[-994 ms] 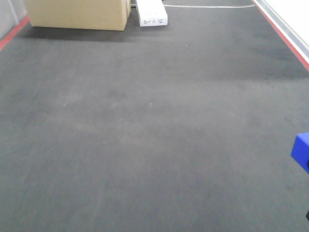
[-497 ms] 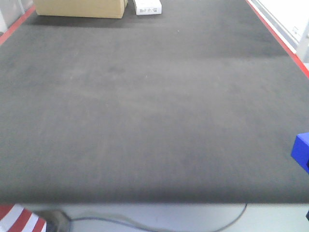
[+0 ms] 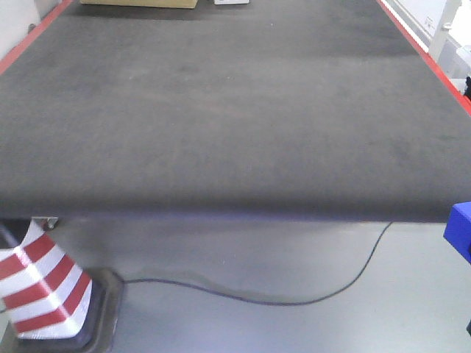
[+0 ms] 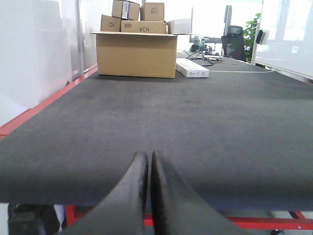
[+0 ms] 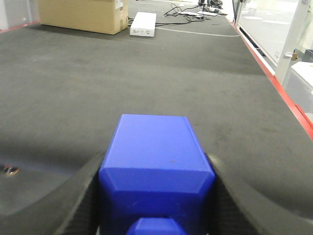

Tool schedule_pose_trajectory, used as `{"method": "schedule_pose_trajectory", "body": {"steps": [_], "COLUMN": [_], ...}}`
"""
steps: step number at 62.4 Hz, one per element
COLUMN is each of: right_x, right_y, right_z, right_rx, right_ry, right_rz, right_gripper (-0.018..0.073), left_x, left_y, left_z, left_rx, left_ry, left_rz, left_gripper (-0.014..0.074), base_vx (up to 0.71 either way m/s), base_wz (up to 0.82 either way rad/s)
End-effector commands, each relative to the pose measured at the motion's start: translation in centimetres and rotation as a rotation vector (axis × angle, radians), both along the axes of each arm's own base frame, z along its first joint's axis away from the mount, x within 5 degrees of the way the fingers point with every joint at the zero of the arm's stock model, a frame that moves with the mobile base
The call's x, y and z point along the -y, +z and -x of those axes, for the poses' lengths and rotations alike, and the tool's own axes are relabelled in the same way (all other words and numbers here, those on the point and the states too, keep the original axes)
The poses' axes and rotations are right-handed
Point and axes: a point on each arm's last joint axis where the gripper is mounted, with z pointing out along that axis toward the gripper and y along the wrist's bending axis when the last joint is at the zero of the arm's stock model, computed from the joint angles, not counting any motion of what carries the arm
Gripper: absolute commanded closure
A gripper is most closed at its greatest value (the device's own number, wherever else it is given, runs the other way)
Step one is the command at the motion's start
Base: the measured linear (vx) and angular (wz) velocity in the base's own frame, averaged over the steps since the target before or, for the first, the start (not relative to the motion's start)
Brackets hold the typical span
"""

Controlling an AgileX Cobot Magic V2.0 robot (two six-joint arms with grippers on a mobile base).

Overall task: Pour parts from conveyor to right shelf
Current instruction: 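Drive away from the conveyor holding the block in the right gripper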

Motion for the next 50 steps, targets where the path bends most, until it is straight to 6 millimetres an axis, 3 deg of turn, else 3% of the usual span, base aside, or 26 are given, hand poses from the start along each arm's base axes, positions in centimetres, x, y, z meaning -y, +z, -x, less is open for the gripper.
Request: {"method": "schedule_pose_trajectory", "body": {"steps": [1,36,50], "right_x": [0.13,0.13,0.13], "right_y": [1.69,1.69,1.69], "right_z": [-0.09,-0.09,-0.09], "right_rx": [0.105,0.105,0.105], "right_ry": [-0.014,-0.014,-0.014], "right_rz": [-0.003,-0.003,-0.003], "right_gripper": [0.0564,0.0564,0.0564], "left_x": [0.03,0.03,0.03], "left_y": [-0.25,-0.25,-0.25], "left_z": [0.02,0.02,0.02], "left_rx": [0.060,0.060,0.060], "left_ry": [-0.003,-0.003,-0.003], "left_rz": [0.010,0.010,0.010], "left_gripper": [0.0603,0.0603,0.0603], "base_vx": [-0.40,-0.35,-0.21], "base_wz": [0.06,0.02,-0.25]}}
